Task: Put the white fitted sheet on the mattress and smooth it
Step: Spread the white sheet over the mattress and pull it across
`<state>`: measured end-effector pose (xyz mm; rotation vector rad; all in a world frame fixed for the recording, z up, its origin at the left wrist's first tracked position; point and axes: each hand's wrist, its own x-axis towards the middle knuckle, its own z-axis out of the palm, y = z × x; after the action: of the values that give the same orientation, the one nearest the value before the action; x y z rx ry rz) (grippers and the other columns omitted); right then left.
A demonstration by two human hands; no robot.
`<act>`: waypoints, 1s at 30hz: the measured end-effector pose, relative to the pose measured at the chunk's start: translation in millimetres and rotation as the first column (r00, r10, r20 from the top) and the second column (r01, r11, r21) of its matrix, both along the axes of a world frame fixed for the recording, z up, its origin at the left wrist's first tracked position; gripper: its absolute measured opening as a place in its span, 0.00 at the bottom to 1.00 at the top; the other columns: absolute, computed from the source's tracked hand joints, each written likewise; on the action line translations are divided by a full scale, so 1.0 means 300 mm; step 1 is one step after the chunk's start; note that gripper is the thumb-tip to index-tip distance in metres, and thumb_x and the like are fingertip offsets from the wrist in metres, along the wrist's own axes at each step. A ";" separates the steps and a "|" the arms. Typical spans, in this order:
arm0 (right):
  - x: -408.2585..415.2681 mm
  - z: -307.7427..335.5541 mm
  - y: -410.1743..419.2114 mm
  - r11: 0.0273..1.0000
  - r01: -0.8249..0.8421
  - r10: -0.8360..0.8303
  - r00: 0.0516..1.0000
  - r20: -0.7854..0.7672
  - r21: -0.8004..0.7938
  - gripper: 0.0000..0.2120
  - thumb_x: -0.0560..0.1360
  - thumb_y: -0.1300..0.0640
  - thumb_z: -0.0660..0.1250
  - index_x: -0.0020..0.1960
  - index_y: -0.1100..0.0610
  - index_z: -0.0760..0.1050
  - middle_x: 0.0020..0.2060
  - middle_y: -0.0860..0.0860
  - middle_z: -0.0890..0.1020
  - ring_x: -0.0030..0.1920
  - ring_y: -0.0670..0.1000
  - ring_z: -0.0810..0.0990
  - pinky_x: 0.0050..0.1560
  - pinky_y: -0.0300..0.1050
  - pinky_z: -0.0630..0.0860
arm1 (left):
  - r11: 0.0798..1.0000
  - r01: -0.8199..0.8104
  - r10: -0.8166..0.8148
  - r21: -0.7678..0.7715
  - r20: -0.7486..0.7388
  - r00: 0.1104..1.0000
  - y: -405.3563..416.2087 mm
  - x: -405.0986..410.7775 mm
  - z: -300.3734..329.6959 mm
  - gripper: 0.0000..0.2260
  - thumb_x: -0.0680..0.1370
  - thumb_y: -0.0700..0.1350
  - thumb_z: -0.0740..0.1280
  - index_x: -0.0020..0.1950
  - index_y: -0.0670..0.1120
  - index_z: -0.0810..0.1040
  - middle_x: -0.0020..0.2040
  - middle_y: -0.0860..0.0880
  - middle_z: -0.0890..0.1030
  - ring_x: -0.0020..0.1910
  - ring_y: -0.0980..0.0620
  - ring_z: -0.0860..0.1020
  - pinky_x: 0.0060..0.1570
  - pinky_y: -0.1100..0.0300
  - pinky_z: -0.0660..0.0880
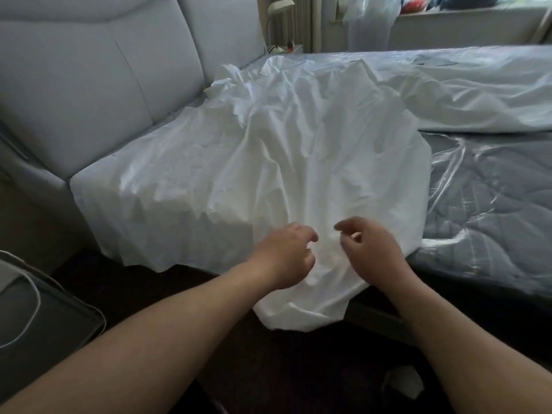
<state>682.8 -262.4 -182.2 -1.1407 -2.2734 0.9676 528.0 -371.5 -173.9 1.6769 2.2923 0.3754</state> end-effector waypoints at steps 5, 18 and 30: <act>0.092 -0.044 0.209 0.793 0.602 -0.590 0.797 0.126 -0.095 0.31 0.75 0.50 0.65 0.76 0.54 0.63 0.74 0.61 0.65 0.73 0.66 0.64 0.72 0.62 0.63 | 0.999 0.048 -0.048 -0.015 -0.009 0.999 0.056 0.056 -0.018 0.17 0.83 0.48 0.60 0.72 0.51 0.73 0.69 0.52 0.74 0.67 0.51 0.73 0.66 0.53 0.71; 0.040 0.025 0.139 0.503 -0.515 -0.264 0.673 -0.691 -0.694 0.18 0.80 0.67 0.63 0.67 0.55 0.78 0.54 0.57 0.85 0.48 0.55 0.83 0.52 0.52 0.79 | 0.981 -0.060 0.007 0.183 0.277 0.961 0.229 0.170 0.085 0.26 0.76 0.51 0.70 0.71 0.50 0.66 0.62 0.52 0.77 0.60 0.53 0.77 0.58 0.54 0.77; -0.108 -0.051 0.141 0.390 -0.217 -0.631 0.645 -0.431 -0.895 0.18 0.82 0.57 0.64 0.71 0.53 0.69 0.62 0.56 0.76 0.58 0.63 0.81 0.62 0.61 0.78 | 0.718 -0.691 0.265 0.083 0.886 0.381 0.204 -0.013 0.159 0.08 0.80 0.40 0.65 0.55 0.50 0.81 0.53 0.43 0.85 0.51 0.44 0.84 0.49 0.48 0.84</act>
<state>650.5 -220.0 -197.5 -1.0296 -0.7211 2.1810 524.2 -310.4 -126.2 0.5201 1.8805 1.5753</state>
